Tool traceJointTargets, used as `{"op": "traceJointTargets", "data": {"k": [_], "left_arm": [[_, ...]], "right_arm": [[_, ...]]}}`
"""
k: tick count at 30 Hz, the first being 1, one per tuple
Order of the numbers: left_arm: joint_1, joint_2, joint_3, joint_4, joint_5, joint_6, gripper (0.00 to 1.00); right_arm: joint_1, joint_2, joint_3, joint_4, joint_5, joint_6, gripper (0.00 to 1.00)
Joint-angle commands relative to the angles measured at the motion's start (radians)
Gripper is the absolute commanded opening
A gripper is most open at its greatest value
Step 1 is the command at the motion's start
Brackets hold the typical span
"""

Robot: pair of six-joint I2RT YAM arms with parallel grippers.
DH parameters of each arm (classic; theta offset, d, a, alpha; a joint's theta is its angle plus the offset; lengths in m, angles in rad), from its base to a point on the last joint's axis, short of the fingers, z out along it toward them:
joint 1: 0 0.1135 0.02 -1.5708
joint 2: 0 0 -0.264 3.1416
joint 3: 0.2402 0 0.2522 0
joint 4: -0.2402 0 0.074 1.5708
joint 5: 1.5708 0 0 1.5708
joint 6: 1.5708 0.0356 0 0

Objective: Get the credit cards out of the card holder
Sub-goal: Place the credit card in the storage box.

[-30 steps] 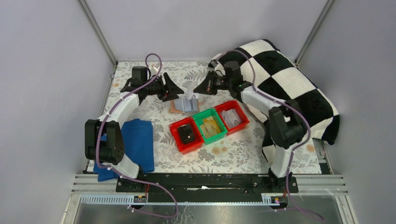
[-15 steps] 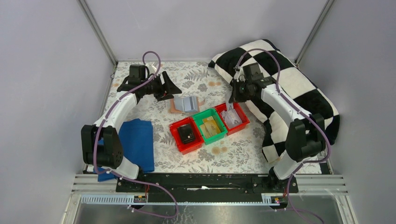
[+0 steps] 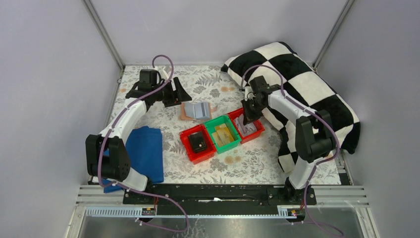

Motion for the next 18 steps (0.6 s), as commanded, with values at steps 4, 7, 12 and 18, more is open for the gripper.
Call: {"op": "traceJointTargets", "data": {"k": [4, 7, 12, 18], "left_arm": [[-0.001, 0.072, 0.097, -0.057, 0.007, 0.038, 0.73], [-0.004, 0.1, 0.101, -0.043, 0.023, 0.023, 0.73], [-0.017, 0.164, 0.124, -0.045, 0.012, 0.006, 0.73], [-0.046, 0.279, 0.163, -0.031, -0.004, -0.031, 0.71]], "right_arm": [[0.02, 0.027, -0.009, -0.039, 0.063, 0.015, 0.11], [0.02, -0.006, -0.02, -0.031, 0.104, 0.035, 0.42], [0.02, -0.141, 0.003, 0.036, 0.203, 0.096, 0.62], [0.043, -0.154, 0.11, 0.22, 0.107, 0.262, 0.63]]}}
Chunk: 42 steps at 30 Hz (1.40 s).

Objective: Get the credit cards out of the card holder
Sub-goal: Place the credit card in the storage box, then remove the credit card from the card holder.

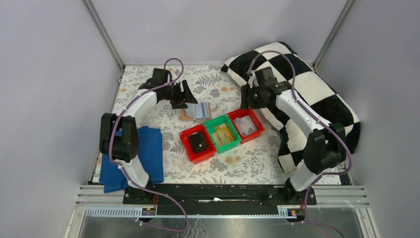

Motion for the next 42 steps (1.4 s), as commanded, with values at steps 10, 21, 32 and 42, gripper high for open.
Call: {"op": "traceJointTargets", "data": {"k": [10, 21, 32, 42], "left_arm": [[0.039, 0.206, 0.078, 0.092, -0.066, -0.139, 0.63], [0.079, 0.266, 0.029, 0.137, -0.018, -0.13, 0.62], [0.083, 0.278, 0.01, 0.161, 0.006, -0.131, 0.62], [0.081, 0.273, -0.001, 0.165, 0.009, -0.13, 0.62]], "right_arm": [[0.181, 0.374, 0.395, 0.363, -0.161, 0.382, 0.51], [0.201, 0.628, 0.531, 0.371, -0.207, 0.437, 0.5], [0.201, 0.666, 0.53, 0.392, -0.246, 0.447, 0.5], [0.207, 0.697, 0.532, 0.423, -0.294, 0.471, 0.5]]}}
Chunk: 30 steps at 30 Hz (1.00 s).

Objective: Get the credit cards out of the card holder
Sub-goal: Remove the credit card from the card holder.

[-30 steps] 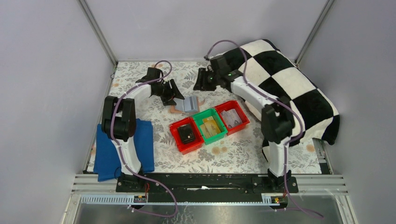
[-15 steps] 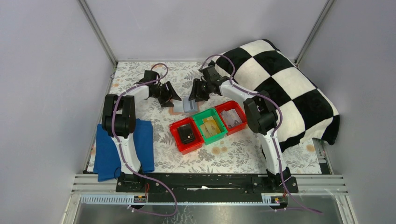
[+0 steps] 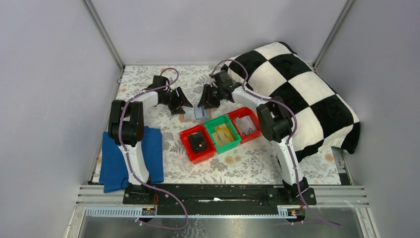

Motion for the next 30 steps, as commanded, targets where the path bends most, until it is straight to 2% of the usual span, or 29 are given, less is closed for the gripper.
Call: {"op": "traceJointTargets", "data": {"k": [1, 6, 12, 22, 30], "left_arm": [[0.004, 0.0, -0.012, 0.035, 0.018, 0.001, 0.62], [0.004, 0.0, -0.014, 0.034, 0.018, 0.005, 0.62], [0.003, 0.0, -0.018, 0.035, 0.019, 0.007, 0.62], [0.004, -0.001, -0.02, 0.034, 0.021, 0.01, 0.62], [0.003, -0.001, -0.02, 0.035, 0.024, 0.01, 0.62]], "right_arm": [[0.008, 0.017, 0.041, 0.03, -0.042, 0.017, 0.5], [0.012, 0.009, 0.036, 0.039, -0.048, 0.02, 0.5], [0.012, -0.046, -0.041, 0.047, 0.058, 0.012, 0.53], [0.012, -0.081, -0.088, 0.074, 0.104, 0.004, 0.55], [0.011, -0.074, -0.076, 0.063, 0.081, -0.008, 0.55]]}}
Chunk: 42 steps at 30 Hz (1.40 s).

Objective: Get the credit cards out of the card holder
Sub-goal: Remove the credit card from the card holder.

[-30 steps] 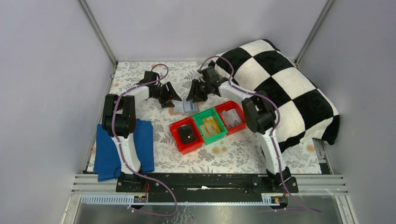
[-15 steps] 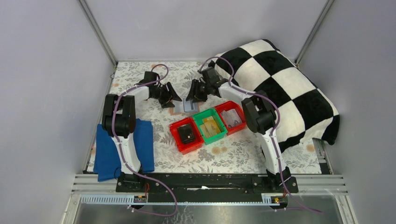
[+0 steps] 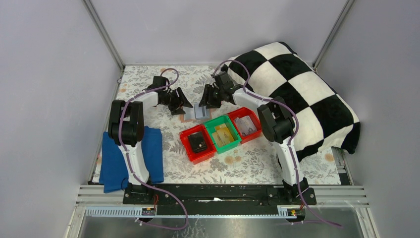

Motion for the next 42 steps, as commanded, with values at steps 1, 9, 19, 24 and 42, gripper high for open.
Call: {"op": "traceJointTargets", "data": {"k": [1, 9, 19, 24, 42], "left_arm": [[0.003, -0.001, -0.012, 0.033, 0.018, 0.011, 0.62], [0.003, -0.006, -0.014, 0.032, 0.019, 0.014, 0.62], [0.003, -0.007, -0.011, 0.026, 0.025, 0.018, 0.62], [0.003, -0.016, -0.006, 0.019, 0.022, 0.019, 0.62], [0.073, -0.12, -0.038, 0.029, 0.047, -0.008, 0.62]], "right_arm": [[0.004, -0.038, -0.001, -0.008, 0.004, -0.018, 0.55], [0.007, -0.028, 0.008, 0.0, -0.037, -0.016, 0.55], [0.017, -0.064, 0.004, 0.061, -0.128, 0.013, 0.53], [0.026, -0.07, 0.015, 0.071, -0.137, 0.022, 0.52], [0.081, -0.029, 0.05, 0.109, -0.168, 0.073, 0.51]]}}
